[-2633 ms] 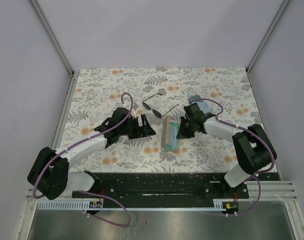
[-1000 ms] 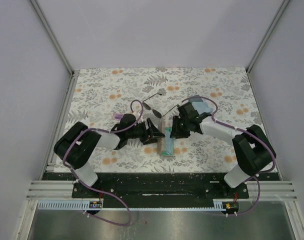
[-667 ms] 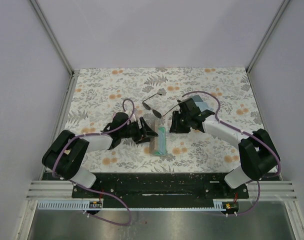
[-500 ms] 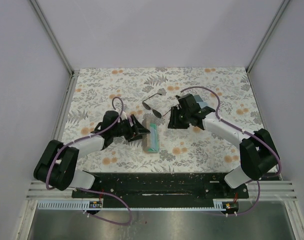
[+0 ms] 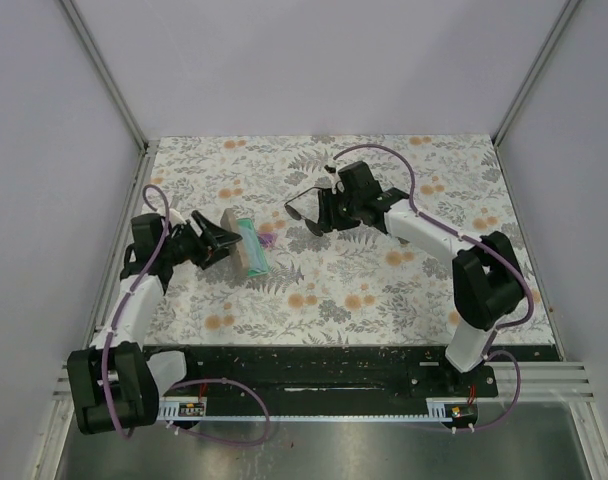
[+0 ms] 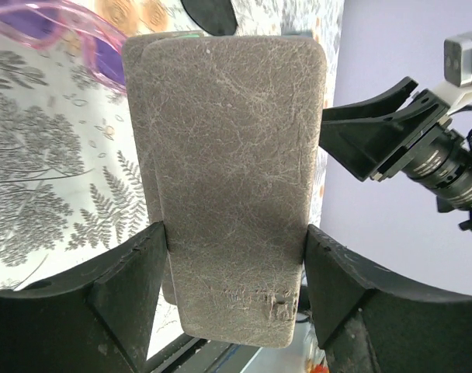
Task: Organize the sunglasses
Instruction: Pick up the sunglasses from the center of the board.
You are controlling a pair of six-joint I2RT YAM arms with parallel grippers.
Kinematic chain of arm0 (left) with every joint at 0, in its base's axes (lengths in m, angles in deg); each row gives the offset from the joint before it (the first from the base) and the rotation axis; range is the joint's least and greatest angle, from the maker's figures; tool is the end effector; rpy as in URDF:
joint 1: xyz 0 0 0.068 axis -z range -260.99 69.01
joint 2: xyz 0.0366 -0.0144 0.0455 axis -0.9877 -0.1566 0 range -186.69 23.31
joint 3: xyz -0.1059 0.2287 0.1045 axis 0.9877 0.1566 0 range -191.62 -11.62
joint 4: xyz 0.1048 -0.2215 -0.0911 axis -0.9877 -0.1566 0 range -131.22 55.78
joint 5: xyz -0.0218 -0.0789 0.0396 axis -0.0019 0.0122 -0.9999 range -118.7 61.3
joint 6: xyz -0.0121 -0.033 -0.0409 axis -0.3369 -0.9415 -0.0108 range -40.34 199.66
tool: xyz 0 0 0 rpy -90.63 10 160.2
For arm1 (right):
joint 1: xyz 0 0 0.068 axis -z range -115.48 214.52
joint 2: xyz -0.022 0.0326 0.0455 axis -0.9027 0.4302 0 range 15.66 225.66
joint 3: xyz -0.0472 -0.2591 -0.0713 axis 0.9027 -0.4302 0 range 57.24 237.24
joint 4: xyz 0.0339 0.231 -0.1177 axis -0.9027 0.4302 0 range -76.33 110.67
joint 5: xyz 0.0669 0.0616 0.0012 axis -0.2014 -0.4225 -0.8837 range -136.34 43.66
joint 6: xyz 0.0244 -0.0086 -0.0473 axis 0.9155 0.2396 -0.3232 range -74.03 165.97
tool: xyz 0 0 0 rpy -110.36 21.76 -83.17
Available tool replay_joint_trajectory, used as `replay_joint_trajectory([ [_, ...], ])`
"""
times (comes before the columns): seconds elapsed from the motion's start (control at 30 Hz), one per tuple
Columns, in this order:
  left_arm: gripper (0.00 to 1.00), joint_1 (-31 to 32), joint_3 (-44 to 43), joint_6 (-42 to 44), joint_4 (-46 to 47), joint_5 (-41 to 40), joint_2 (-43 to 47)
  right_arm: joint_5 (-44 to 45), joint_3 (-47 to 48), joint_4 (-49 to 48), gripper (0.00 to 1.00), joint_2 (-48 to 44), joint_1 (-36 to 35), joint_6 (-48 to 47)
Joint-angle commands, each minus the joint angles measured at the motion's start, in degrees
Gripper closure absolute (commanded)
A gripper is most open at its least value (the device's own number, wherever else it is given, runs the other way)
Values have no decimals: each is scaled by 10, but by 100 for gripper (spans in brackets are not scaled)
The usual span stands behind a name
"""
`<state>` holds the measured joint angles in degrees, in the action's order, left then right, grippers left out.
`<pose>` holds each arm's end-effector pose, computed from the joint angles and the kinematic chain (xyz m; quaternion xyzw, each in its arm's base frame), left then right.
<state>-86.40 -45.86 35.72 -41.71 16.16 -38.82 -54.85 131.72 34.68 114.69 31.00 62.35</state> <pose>0.2234 -0.0040 0.2279 -0.1838 0.8194 -0.4599 0.2885 0.3187 0.2173 0.2491 -0.1653 0.9087 0.2214 0.3130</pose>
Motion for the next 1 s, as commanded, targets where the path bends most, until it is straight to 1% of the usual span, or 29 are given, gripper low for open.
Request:
replay_joint_trajectory([
  [0.0, 50, -82, -30, -1, -17, 92, 23, -34, 80, -31, 44, 47, -20, -66],
  [0.1, 50, -150, -39, -25, -8, 127, 22, -49, 122, -32, 43, 90, -43, -97],
  [0.17, 50, -175, -26, -81, 61, 147, 19, -70, 145, -34, 40, 115, -60, -127],
  [0.23, 50, -190, -2, -151, 138, 149, 22, -84, 164, -43, 36, 141, -75, -144],
  [0.4, 50, -206, -6, -235, 228, 137, 17, -98, 242, -48, 32, 206, -95, -160],
  [0.43, 50, -209, -11, -244, 239, 133, 17, -96, 260, -45, 31, 218, -97, -183],
  [0.57, 50, -217, -43, -254, 235, 125, 9, -85, 340, -5, 28, 281, -109, -214],
  [0.67, 50, -228, -55, -265, 238, 122, 4, -79, 377, 7, 28, 315, -117, -229],
  [0.83, 50, -258, -51, -328, 315, 136, -18, -82, 417, 19, 28, 361, -121, -238],
  [0.97, 50, -273, -54, -356, 350, 139, -32, -80, 453, 35, 27, 392, -131, -250],
])
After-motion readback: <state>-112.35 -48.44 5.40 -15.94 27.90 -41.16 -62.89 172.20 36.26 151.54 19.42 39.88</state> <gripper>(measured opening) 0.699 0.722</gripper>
